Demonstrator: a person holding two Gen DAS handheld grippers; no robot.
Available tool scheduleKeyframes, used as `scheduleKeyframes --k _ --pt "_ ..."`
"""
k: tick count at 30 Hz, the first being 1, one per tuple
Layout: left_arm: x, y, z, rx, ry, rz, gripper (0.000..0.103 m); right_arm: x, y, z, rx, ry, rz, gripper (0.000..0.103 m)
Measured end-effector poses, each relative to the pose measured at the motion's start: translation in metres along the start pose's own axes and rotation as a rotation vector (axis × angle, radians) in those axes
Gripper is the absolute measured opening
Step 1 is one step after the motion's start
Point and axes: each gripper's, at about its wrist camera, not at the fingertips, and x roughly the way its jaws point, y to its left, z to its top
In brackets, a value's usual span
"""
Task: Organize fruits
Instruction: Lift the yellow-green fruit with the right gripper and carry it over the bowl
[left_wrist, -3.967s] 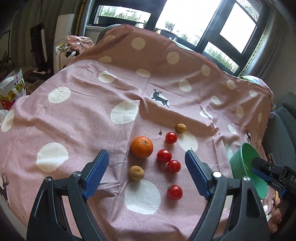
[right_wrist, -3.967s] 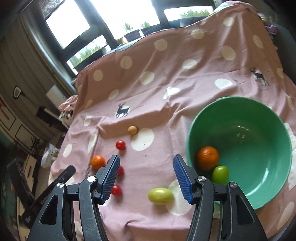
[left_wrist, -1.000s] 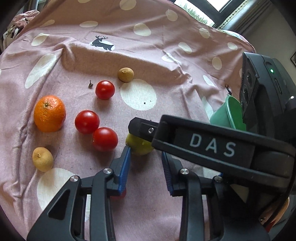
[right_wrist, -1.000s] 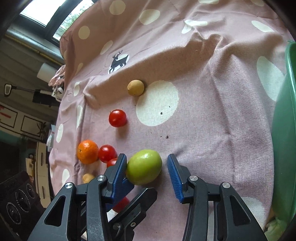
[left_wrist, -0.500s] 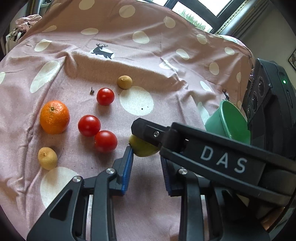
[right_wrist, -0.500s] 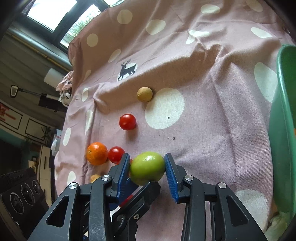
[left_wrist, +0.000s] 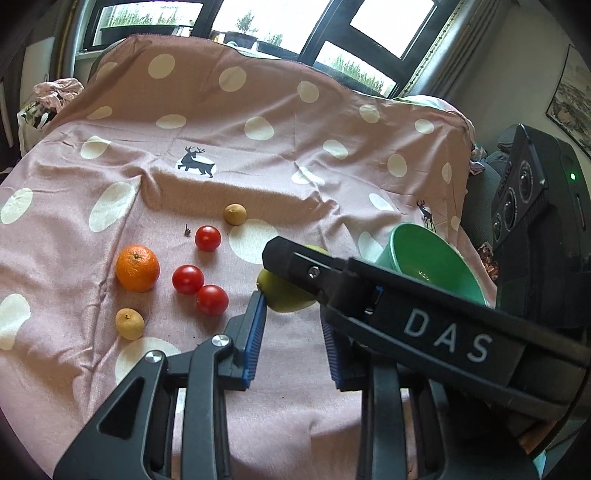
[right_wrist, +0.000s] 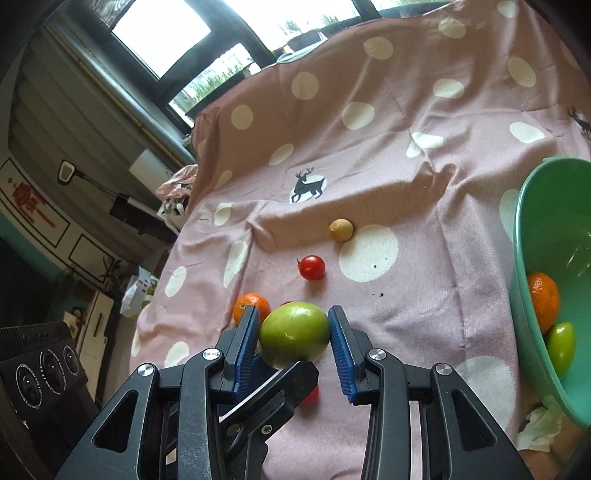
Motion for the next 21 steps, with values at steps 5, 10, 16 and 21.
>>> scheduleKeyframes --k 5,10,16,21 --pt "-0.009 -0.008 0.0 0.026 -0.028 -0.01 0.029 -0.014 0.007 -0.002 -0.027 -0.045 0.002 0.041" --pt "-0.016 -0.017 0.001 0.044 -0.048 -0.016 0.029 -0.026 0.01 -0.002 -0.046 -0.072 -0.001 0.041" --pt "-0.022 -0.029 0.001 0.067 -0.069 -0.03 0.029 -0.041 0.009 -0.002 -0.052 -0.106 -0.001 0.041" --pt "-0.022 -0.046 0.005 0.103 -0.074 -0.045 0.029 -0.055 0.002 0.0 -0.043 -0.139 -0.007 0.041"
